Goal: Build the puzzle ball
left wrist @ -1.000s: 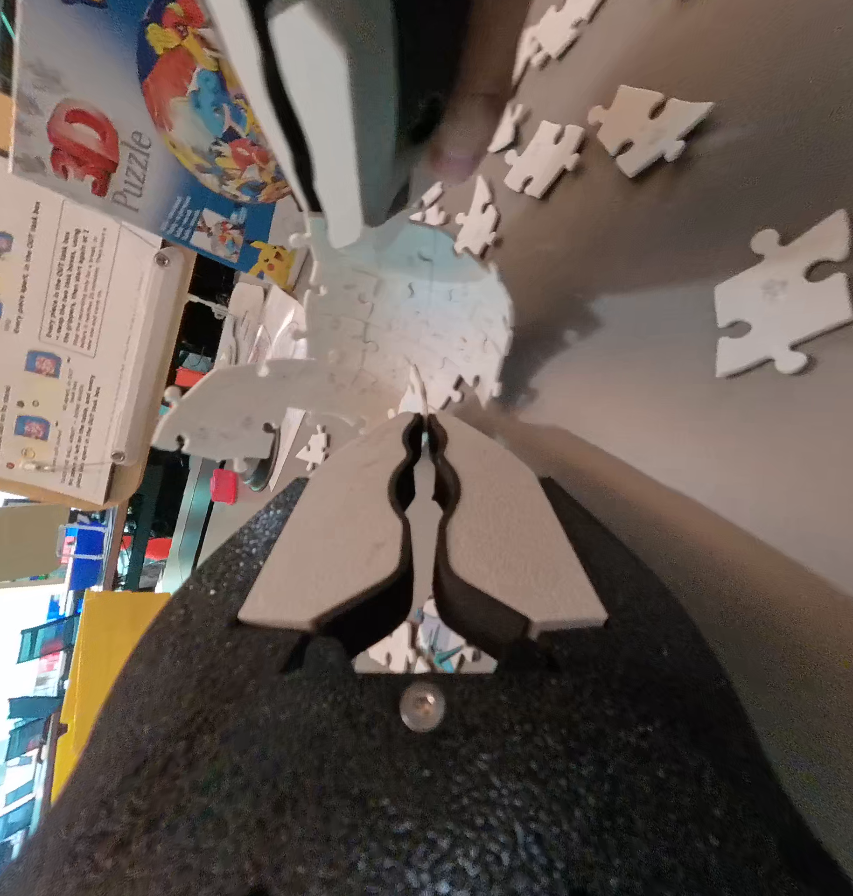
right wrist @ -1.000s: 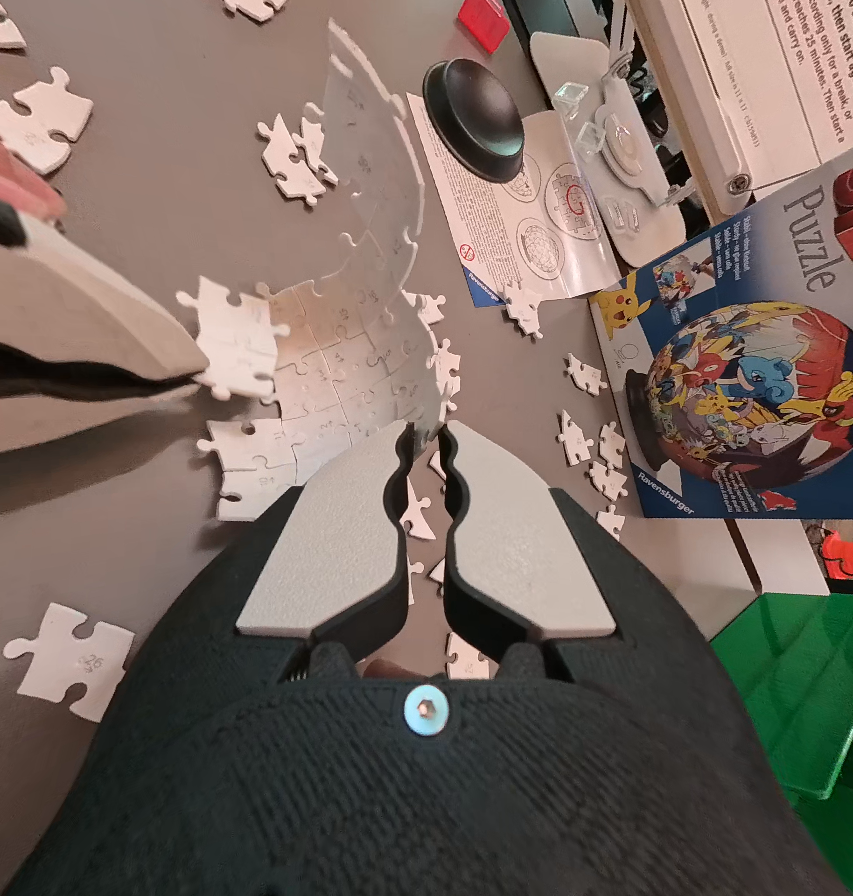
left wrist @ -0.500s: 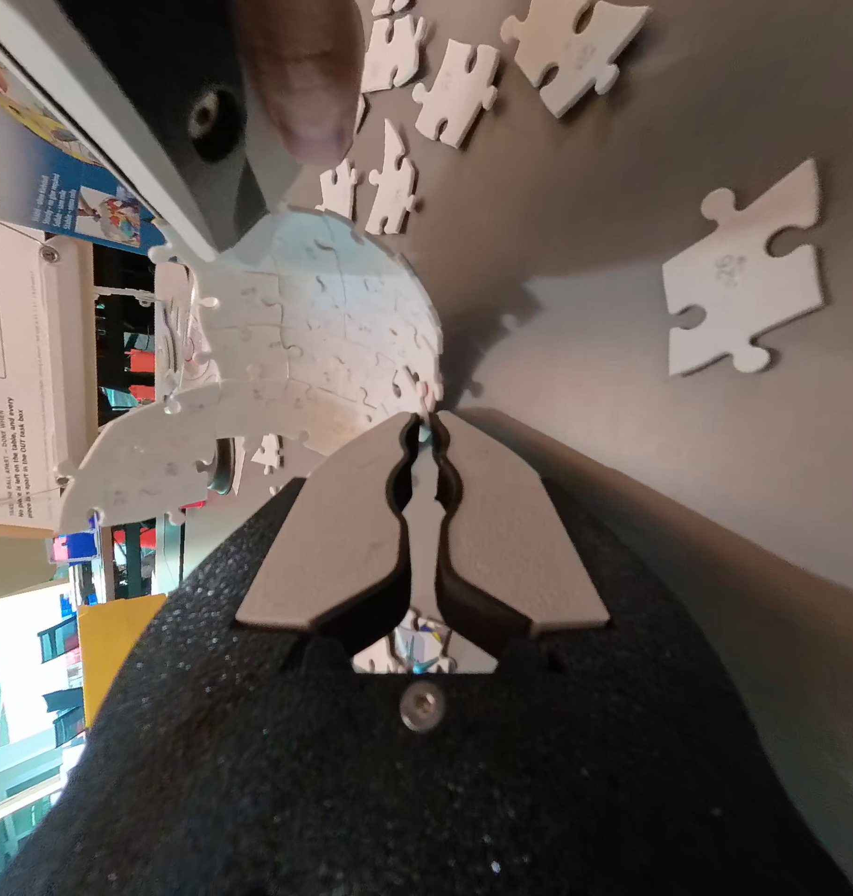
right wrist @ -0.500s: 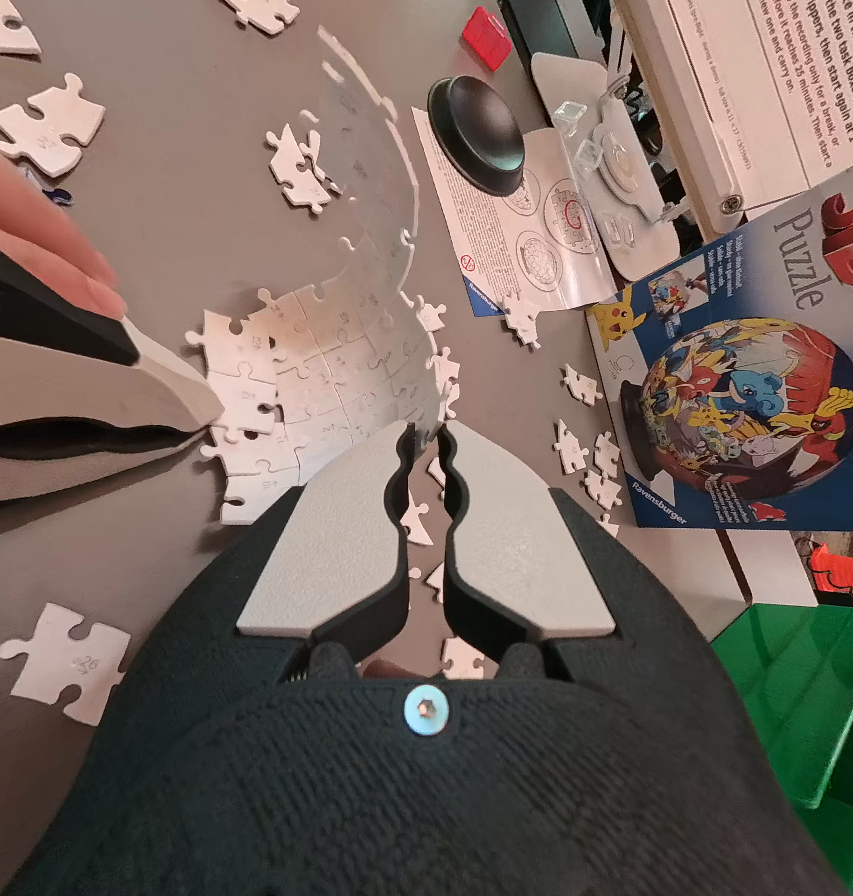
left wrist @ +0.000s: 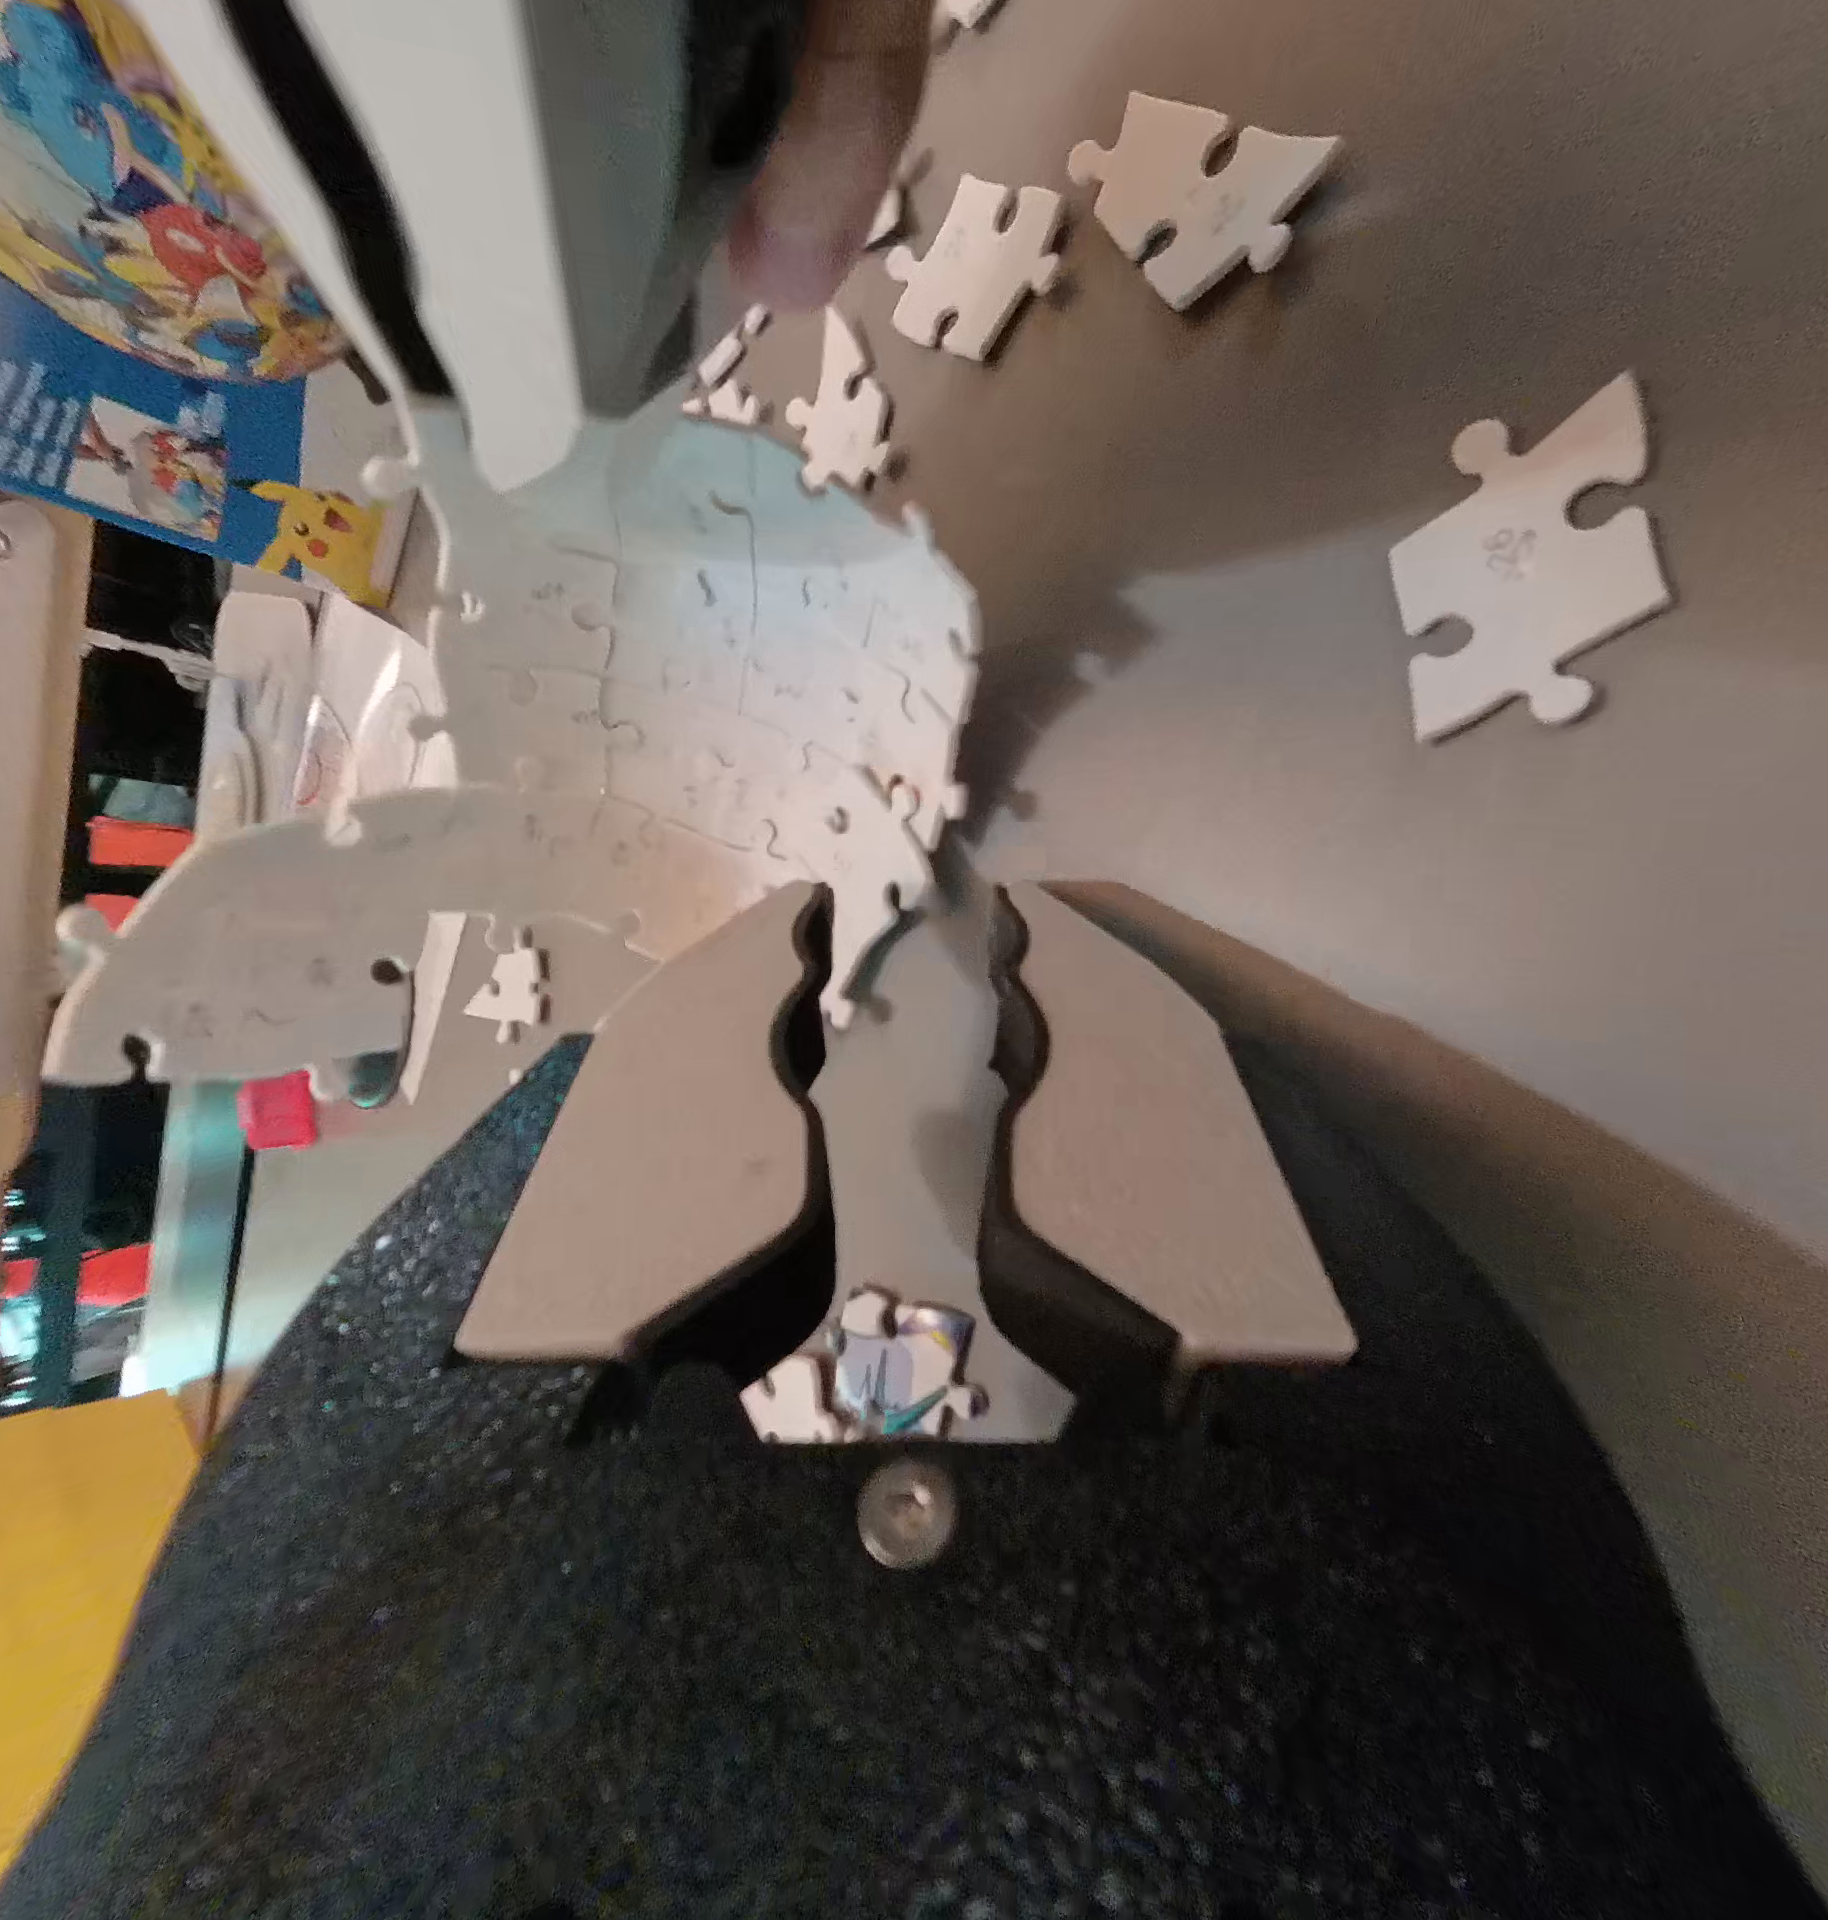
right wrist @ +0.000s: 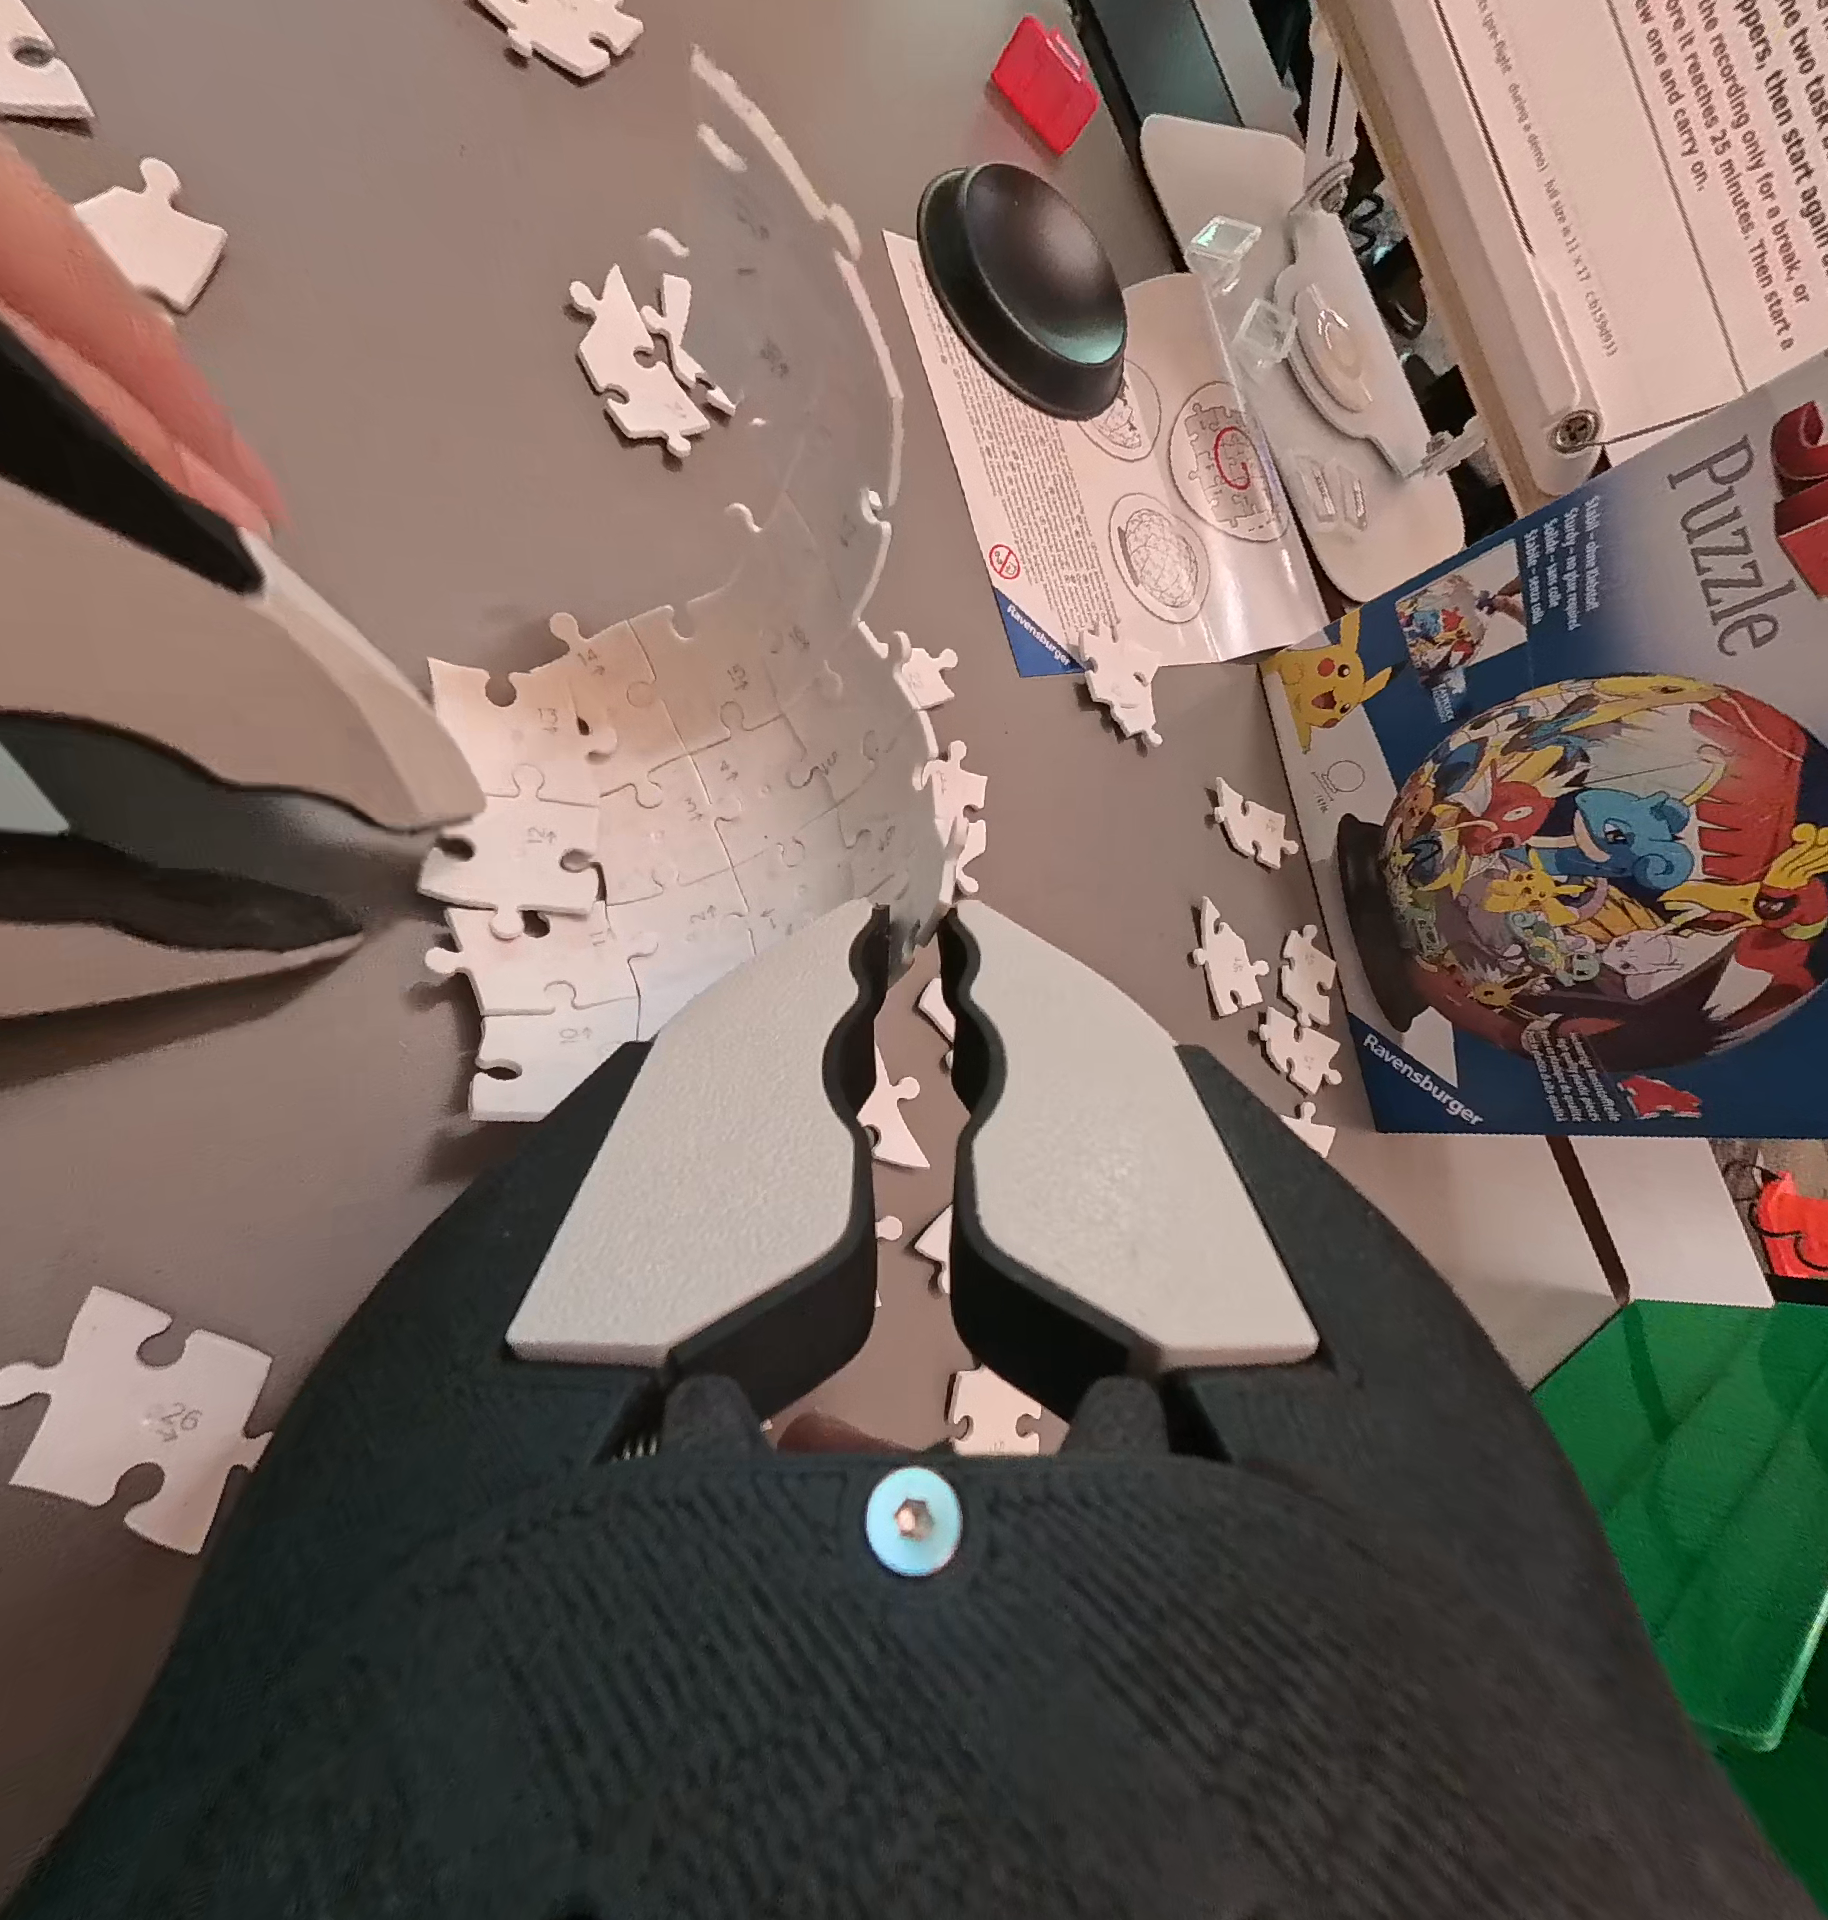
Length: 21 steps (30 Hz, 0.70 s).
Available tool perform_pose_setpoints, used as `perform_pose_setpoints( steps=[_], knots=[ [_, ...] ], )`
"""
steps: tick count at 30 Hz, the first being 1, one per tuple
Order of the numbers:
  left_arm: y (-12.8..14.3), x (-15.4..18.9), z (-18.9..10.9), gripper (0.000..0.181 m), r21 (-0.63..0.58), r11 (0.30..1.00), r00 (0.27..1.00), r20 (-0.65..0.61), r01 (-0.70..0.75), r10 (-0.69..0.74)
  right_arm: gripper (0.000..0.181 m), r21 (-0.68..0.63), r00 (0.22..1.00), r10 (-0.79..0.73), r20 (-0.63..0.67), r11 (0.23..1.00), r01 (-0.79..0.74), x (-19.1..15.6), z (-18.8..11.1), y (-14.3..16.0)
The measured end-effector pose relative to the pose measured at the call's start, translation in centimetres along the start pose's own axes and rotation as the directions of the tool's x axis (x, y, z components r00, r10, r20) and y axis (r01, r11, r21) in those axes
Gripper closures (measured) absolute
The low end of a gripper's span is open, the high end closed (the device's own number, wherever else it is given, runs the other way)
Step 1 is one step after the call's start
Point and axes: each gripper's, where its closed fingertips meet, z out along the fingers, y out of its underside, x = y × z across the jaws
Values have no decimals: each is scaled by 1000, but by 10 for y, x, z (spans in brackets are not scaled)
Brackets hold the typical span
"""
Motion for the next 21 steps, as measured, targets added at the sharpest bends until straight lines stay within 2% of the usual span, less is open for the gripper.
perform_pose_setpoints(
  steps=[6,8,11,15,18,21],
  knots=[
    [20,-21,-2,141,-14,990,987,-73,142,-143,172,3,1000,-1,-1,1000,1,0,0,-1],
    [24,-24,2,141,-30,992,988,-91,121,-123,172,3,1000,-4,-3,1000,4,0,0,-1],
    [17,-22,7,142,12,996,987,-135,84,-82,172,2,1000,-8,-2,1000,8,0,0,-1],
    [8,-23,11,143,52,992,971,-215,115,-101,172,4,1000,-17,-3,1000,17,0,0,-1],
    [15,-20,14,141,5,990,948,-290,140,-132,172,6,1000,-16,-2,1000,16,0,0,-1],
    [16,-18,17,144,2,989,942,-304,150,-142,172,7,1000,-12,1,1000,12,0,0,0]
  ],
)
